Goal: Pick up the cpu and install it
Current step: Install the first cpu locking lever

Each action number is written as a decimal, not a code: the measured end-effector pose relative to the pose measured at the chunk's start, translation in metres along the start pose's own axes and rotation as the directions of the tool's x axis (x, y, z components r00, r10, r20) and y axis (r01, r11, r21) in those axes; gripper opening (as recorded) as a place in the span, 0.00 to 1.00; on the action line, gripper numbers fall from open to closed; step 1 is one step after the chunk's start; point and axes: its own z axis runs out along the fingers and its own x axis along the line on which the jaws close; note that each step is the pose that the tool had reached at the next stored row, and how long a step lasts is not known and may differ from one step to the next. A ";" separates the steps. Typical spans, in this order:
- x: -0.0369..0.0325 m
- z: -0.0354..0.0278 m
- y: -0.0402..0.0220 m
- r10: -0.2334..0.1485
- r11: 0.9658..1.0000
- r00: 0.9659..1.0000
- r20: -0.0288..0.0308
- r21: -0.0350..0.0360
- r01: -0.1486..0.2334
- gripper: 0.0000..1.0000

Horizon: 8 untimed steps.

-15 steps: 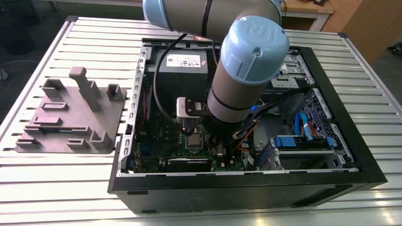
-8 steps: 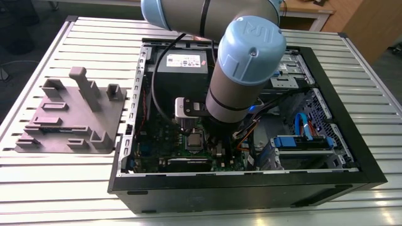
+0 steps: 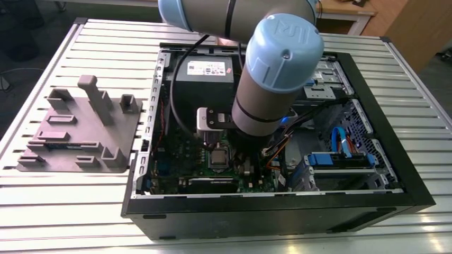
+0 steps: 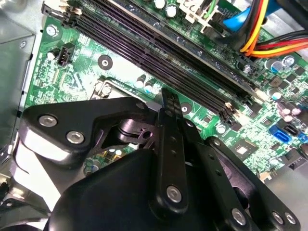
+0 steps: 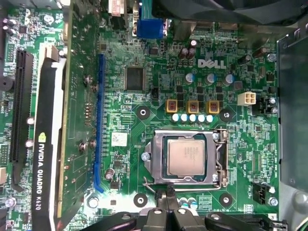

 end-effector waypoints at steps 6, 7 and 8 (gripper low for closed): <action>-0.0008 -0.0107 0.0005 0.000 1.000 1.000 0.000 0.000 0.000 0.10; -0.0010 -0.0131 0.0006 0.000 1.000 1.000 0.000 0.000 0.000 0.10; -0.0012 -0.0156 0.0008 0.000 1.000 1.000 0.000 0.000 0.000 0.10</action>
